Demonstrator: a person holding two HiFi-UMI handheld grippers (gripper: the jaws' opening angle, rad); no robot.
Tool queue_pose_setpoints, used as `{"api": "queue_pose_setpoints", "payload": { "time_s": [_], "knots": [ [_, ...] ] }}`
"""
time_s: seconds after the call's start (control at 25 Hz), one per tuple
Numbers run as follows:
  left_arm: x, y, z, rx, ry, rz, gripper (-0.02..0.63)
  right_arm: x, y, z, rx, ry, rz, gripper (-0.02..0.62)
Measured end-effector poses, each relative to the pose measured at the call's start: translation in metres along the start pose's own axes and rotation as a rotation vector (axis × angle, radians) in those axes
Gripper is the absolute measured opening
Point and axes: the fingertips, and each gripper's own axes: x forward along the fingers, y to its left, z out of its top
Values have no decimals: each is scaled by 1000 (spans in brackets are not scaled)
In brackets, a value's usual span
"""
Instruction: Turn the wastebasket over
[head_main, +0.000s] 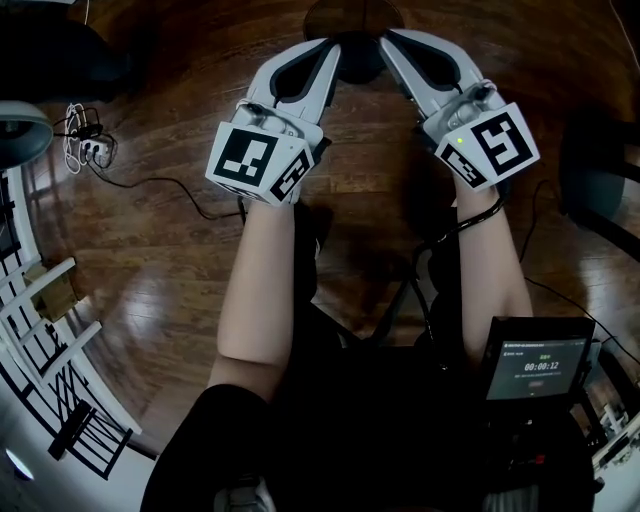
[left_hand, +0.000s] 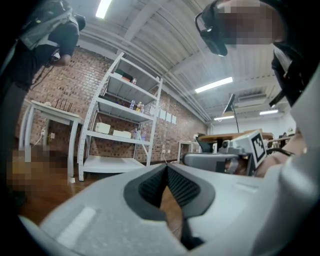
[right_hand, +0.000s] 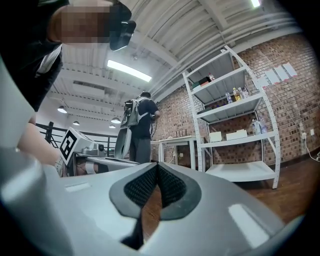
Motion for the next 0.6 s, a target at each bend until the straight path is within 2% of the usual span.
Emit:
{"api": "queue_pose_setpoints", "payload": {
  "time_s": [0.6],
  "knots": [
    [5, -2, 8, -1, -11, 3, 2, 6, 11, -6, -24, 20, 49, 9]
  ]
}}
